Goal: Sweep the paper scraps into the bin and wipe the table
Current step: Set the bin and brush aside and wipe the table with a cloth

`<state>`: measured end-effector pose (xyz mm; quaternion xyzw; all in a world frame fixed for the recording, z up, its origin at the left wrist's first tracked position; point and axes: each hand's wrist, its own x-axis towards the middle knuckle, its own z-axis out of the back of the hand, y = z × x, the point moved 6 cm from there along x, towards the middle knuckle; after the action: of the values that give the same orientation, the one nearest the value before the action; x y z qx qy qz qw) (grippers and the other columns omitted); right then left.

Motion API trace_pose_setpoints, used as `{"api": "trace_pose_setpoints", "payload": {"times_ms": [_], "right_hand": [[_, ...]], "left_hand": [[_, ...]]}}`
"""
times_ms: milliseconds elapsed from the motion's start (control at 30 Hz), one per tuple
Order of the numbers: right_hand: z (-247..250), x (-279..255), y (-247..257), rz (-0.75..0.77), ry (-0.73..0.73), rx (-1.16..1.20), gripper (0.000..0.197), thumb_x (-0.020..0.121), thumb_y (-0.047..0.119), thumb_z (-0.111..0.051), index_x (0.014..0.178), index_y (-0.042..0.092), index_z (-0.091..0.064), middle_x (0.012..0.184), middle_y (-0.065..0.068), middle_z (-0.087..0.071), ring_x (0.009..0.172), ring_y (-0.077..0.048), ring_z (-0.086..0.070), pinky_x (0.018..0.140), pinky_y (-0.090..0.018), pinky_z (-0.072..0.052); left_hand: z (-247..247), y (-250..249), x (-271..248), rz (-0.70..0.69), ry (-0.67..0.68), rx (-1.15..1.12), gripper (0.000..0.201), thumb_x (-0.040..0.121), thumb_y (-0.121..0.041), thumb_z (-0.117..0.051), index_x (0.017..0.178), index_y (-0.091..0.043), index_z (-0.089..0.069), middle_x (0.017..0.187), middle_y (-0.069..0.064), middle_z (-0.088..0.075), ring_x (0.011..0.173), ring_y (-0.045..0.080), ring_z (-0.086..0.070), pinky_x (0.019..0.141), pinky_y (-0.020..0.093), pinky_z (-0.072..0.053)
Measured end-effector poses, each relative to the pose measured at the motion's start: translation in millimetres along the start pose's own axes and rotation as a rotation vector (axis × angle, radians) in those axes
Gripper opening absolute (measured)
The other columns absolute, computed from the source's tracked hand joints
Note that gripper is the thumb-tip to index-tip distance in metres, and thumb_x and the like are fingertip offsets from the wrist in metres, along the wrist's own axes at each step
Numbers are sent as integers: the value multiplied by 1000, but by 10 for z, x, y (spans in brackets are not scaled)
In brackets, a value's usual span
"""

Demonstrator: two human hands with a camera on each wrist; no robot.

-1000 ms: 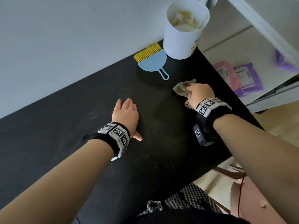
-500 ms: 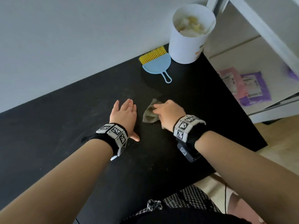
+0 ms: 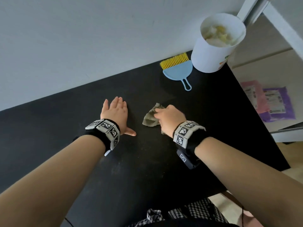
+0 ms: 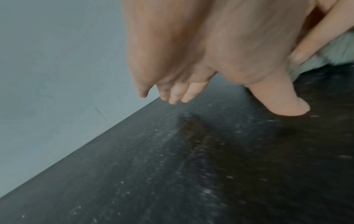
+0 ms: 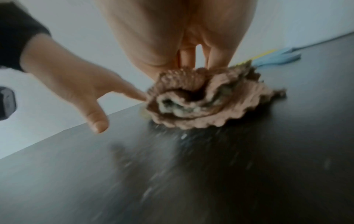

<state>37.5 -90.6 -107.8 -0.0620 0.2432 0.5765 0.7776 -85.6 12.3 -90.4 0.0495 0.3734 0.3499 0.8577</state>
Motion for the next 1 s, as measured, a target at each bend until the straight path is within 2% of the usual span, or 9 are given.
{"api": "trace_pose_setpoints", "payload": {"times_ms": [133,233,400,467,600,700,833,933,1000], "right_hand": [[214,110,-436,-384,-38,148,42,87,27,-62,126,16,-51,134,-1,-46,117,-28,-42,92,-36,-45],[264,272,-279,-471,-51,112,39,89,25,-58,126,14,-52,130,-5,-47,115,-29,-42,88,-36,-44],[184,531,361,-252,16,57,46,89,24,-59,132,16,-47,135,-4,-42,117,-28,-41,88,-36,-46],[185,616,392,-179,38,40,48,88,24,-60,134,19,-46,141,-1,-41,119,-27,-41,92,-38,-48],[339,737,-23,-410,18,135,50,84,32,-63,130,17,-48,134,-6,-49,117,-27,-46,94,-37,-45],[525,790,-96,-481,-28,99,42,88,30,-61,124,11,-52,127,-9,-54,118,-28,-47,96,-35,-40],[547,922,369,-340,-115,113,29,91,19,-52,119,12,-55,126,-10,-52,114,-31,-48,88,-37,-44],[426,1019,599,-236,-27,72,41,91,26,-56,129,16,-48,129,-6,-46,114,-27,-44,87,-34,-44],[424,1182,543,-227,68,47,50,87,31,-60,133,15,-45,132,-8,-47,117,-28,-46,94,-36,-44]], "left_hand": [[32,137,191,-76,-37,-24,130,61,-82,-58,152,-9,1,160,5,5,146,21,7,118,48,2],[61,220,315,-125,-64,-11,130,62,-82,-58,152,-10,2,160,4,6,146,21,7,118,47,2],[132,464,513,-145,-84,-17,133,59,-82,-60,152,-10,2,160,5,5,147,21,6,118,47,1],[168,540,599,-154,-92,-4,133,59,-82,-60,152,-10,1,160,6,5,147,21,5,118,46,0],[202,564,703,-178,-118,40,132,58,-83,-60,152,-8,-4,160,7,-3,147,21,-1,118,45,-2],[200,549,723,-184,-133,55,132,57,-83,-60,152,-7,-7,159,7,-6,147,21,-4,118,45,-3],[219,532,740,-183,-132,80,133,57,-83,-60,151,-5,-8,159,10,-9,146,22,-6,117,46,-3],[202,544,739,-188,-125,74,132,58,-83,-59,151,-6,-7,159,9,-8,147,22,-4,117,46,-2],[189,562,741,-198,-137,63,132,58,-84,-58,151,-6,-7,159,9,-7,147,21,-3,117,47,-2]]}}
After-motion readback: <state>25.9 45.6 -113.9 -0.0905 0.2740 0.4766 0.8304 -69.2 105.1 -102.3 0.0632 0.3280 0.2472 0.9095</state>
